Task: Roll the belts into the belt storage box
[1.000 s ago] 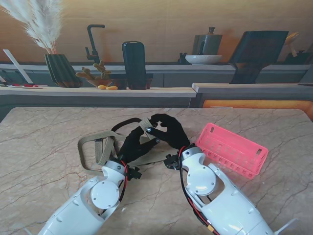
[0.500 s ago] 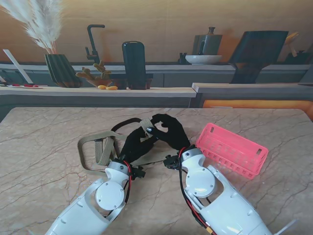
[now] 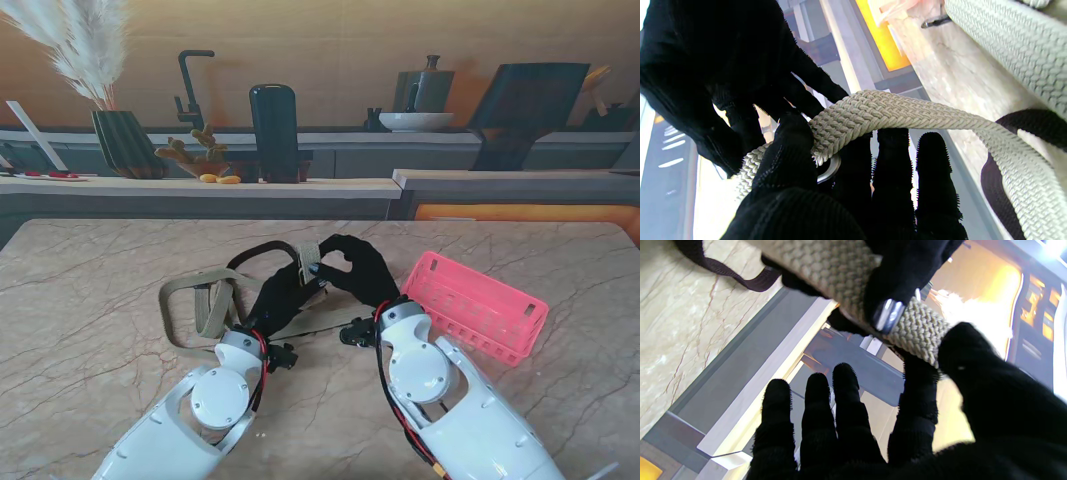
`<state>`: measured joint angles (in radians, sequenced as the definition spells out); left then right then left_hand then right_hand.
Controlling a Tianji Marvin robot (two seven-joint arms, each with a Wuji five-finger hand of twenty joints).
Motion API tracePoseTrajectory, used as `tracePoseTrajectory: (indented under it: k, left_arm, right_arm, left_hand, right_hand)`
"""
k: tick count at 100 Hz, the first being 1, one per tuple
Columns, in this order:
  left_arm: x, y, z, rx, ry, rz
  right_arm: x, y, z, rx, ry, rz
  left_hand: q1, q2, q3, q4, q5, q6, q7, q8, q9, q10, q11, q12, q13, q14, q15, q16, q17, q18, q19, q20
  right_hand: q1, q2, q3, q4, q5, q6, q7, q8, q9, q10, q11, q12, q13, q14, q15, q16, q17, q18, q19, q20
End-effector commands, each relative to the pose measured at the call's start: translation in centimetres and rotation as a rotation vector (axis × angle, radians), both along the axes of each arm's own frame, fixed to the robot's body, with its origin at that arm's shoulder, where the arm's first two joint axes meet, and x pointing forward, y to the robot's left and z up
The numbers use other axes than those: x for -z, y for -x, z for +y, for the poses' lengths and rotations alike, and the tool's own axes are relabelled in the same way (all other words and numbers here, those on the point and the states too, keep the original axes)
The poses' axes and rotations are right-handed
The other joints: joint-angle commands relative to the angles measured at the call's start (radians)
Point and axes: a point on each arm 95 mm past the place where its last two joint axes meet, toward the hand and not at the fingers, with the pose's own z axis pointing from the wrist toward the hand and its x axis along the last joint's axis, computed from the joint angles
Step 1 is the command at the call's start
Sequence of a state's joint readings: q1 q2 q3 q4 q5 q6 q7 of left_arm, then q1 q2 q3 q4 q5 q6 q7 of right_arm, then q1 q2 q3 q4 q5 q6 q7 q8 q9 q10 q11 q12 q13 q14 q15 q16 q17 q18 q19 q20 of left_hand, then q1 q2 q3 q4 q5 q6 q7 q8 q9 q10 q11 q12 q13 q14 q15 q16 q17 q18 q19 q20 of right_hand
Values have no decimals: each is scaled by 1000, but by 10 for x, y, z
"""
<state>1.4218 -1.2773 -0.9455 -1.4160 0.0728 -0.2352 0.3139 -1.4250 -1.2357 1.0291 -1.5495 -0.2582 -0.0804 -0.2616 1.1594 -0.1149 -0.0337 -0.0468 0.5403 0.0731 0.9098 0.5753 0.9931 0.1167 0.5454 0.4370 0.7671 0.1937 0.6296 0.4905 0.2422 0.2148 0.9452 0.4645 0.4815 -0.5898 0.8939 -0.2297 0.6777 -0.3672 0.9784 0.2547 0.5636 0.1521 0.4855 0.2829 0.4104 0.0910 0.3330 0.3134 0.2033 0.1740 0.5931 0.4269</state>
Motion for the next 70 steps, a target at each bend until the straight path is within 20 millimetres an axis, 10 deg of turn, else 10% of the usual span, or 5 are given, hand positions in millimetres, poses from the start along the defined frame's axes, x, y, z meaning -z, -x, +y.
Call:
tracePoseTrajectory:
  k: [1, 8, 21, 48, 70]
  left_arm:
    - [-2, 3, 2, 7, 19, 17]
    - [-3, 3, 5, 27, 38, 39]
    - [-3, 3, 9, 75, 77, 79]
    - [-5, 5, 9, 125, 166, 156]
    - [-6, 7, 7, 126, 255, 244]
  right_arm:
    - [2, 2, -9, 5, 27, 6]
    - [3, 2, -16, 0, 66, 8]
    - [2, 2, -27, 5, 131, -31]
    - [1, 0, -45, -49, 323, -277]
    - [-2, -3, -51, -59, 436, -506]
  left_hand:
    - [75, 55, 0, -25, 31, -41, 55, 24, 43, -4, 30, 8, 29, 3, 22, 9, 7, 7, 36, 23]
    - [76, 49, 0, -26, 49, -27, 51, 21, 62, 3, 29, 4, 46, 15, 30, 9, 17, 14, 47, 28]
    - [73, 53, -7, -38, 88, 16, 64, 33, 89, 31, 40, 6, 57, 62, 64, 27, 15, 29, 83, 46]
    - [-27, 115, -32, -47, 204, 57, 103, 87, 166, 75, 129, 52, 100, 142, 185, 104, 22, 73, 182, 100]
    - [-76, 60, 35, -14, 279, 84, 135, 82, 225, 102, 175, 58, 136, 180, 246, 120, 31, 101, 238, 136]
  right_hand:
    - [-72, -9, 5, 37, -8, 101, -67, 74, 25, 24, 17, 21, 29, 2, 13, 25, -2, 8, 0, 35]
    - [-132, 35, -5, 129, -28, 184, -205, 213, 36, 39, 10, 33, 44, 11, 12, 39, 1, 14, -6, 48]
    - [-152, 78, -47, 140, -116, 222, -259, 238, 63, 34, 19, 41, 83, 7, 28, 56, 16, 16, -5, 56]
    - [13, -7, 111, 147, -395, -29, -200, 271, 95, -54, 87, 44, 158, -39, 85, 89, 78, 1, 54, 84]
    - [73, -33, 168, 133, -580, -64, -163, 174, -20, -59, 157, 65, 129, -47, 150, 97, 57, -16, 135, 57]
